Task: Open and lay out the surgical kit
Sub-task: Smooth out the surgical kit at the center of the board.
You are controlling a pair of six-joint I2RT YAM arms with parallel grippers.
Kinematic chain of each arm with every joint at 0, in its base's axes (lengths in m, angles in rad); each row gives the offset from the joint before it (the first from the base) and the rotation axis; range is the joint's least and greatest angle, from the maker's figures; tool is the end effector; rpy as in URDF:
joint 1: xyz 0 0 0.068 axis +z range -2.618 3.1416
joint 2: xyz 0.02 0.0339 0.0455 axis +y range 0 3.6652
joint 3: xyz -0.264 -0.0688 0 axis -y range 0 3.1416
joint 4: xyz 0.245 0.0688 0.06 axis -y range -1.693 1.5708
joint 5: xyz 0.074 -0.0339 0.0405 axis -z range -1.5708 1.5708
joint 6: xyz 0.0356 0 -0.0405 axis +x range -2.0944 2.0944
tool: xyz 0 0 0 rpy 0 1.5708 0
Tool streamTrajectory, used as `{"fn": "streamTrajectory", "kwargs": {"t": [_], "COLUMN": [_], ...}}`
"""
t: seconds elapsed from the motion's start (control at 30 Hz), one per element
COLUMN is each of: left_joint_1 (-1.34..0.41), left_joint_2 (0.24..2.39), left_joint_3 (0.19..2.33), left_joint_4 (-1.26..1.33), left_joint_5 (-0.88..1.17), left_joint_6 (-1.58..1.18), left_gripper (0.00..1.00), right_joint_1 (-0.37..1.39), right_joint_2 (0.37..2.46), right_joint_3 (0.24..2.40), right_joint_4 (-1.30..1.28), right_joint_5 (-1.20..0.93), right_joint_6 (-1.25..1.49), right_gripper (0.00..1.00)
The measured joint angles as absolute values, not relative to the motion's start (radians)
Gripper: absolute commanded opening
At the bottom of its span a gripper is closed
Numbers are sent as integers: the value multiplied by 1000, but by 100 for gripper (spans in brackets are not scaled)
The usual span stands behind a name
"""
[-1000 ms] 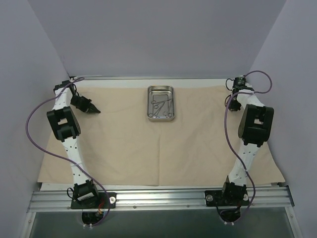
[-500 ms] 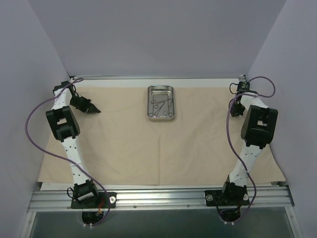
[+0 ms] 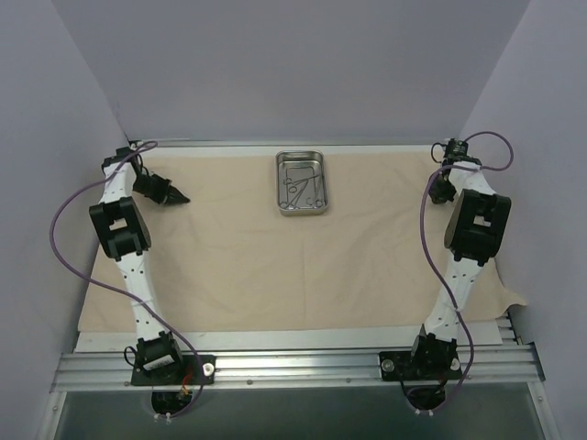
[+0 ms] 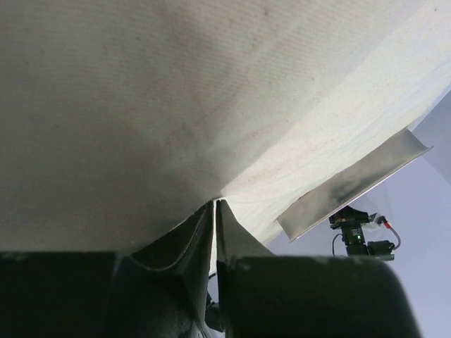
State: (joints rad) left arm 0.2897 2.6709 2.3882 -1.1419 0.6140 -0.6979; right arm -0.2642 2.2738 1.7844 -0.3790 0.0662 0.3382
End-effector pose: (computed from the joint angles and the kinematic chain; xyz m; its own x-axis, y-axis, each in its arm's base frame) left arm 0.5064 0.1296 0.1205 -0.6281 -0.7353 0.2547 -0.7265 0.4369 -0.5303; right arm 0.4877 -0.1344 0.1691 -0.5949 0.5039 -0.6262 0.5292 0.8320 0.1667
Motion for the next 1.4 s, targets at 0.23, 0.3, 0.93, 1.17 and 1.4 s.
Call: {"fn": "streamTrajectory", "kwargs": {"t": [0.23,0.3,0.93,1.17,1.4], "left_joint_1": [290,290,353,379,390], "left_joint_2": [2519,2451,2532,2532,2532], "left_joint_3": [2218,2163,2284,2271,2276], "left_joint_4": [-1053,-1027,-1140,-1145,-1157], "left_joint_5": [464,402,208,237,244], "left_joint_6": [-693,-686,-619,-619,-589], "left_gripper": [29,31,2,2,7], "right_joint_1": [-258,-254,-228,-229,-228], "right_joint_2": [2240,2197,1991,1965,1930], "right_joint_3": [1760,1720,1361,1307,1304], "right_joint_4": [-399,-403,-358,-318,-364], "right_joint_5": [12,-14,-161,-142,-123], "right_joint_6": [346,358,419,421,421], "right_gripper": [22,29,0,0,0]}}
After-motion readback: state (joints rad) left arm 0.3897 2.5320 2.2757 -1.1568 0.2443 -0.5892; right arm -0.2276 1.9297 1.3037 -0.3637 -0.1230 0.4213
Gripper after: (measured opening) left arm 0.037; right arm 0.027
